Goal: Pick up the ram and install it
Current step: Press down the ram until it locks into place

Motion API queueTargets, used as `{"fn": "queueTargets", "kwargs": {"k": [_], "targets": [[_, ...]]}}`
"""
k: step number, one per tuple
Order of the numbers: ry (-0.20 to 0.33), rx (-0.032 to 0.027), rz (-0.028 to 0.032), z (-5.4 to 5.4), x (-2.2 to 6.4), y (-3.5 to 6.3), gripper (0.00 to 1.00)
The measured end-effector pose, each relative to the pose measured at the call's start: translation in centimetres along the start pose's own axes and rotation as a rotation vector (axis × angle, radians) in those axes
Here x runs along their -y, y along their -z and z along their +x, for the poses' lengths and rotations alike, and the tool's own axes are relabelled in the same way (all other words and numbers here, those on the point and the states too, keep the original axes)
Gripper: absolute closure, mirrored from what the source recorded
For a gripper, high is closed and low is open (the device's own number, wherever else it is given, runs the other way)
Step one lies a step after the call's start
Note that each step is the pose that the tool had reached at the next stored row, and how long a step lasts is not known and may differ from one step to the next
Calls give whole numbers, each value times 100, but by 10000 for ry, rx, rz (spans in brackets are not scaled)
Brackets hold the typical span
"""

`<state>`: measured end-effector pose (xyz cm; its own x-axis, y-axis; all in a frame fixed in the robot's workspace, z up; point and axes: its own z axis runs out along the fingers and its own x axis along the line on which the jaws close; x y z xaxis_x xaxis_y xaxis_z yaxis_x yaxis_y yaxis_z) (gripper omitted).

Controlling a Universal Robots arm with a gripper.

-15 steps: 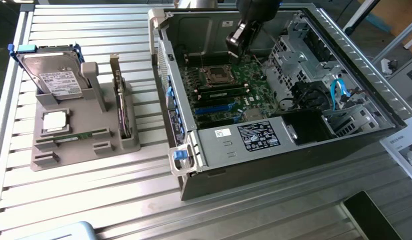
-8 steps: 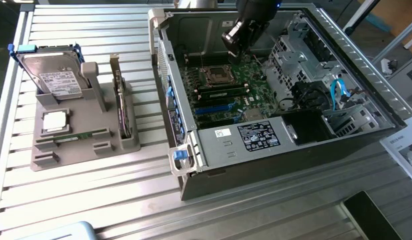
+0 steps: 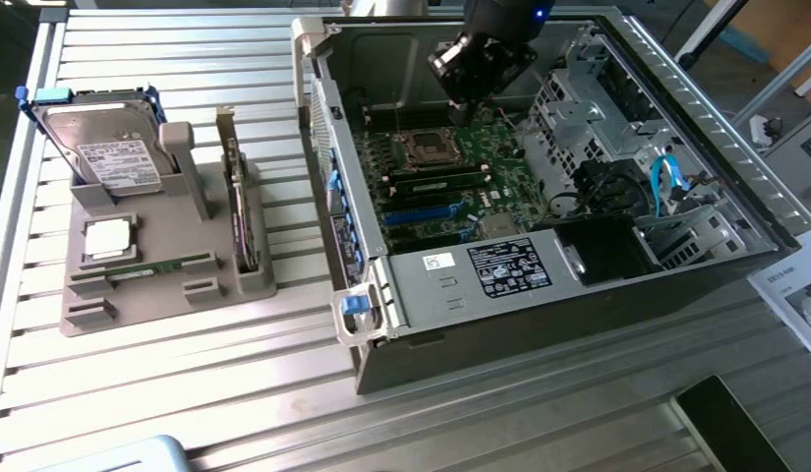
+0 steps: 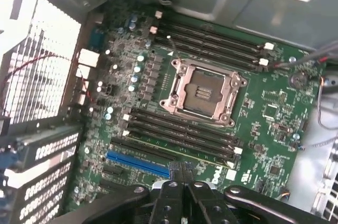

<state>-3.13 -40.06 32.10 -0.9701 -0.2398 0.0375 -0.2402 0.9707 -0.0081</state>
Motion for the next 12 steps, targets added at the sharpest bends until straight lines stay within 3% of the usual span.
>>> {"fn": "queueTargets", "kwargs": {"k": [4,7,12], "targets": [[-727,-6,-27,0,0,-1,89],[-736,-6,-28,0,0,-1,89],[-1455,-12,-55,0,0,-2,89]]}}
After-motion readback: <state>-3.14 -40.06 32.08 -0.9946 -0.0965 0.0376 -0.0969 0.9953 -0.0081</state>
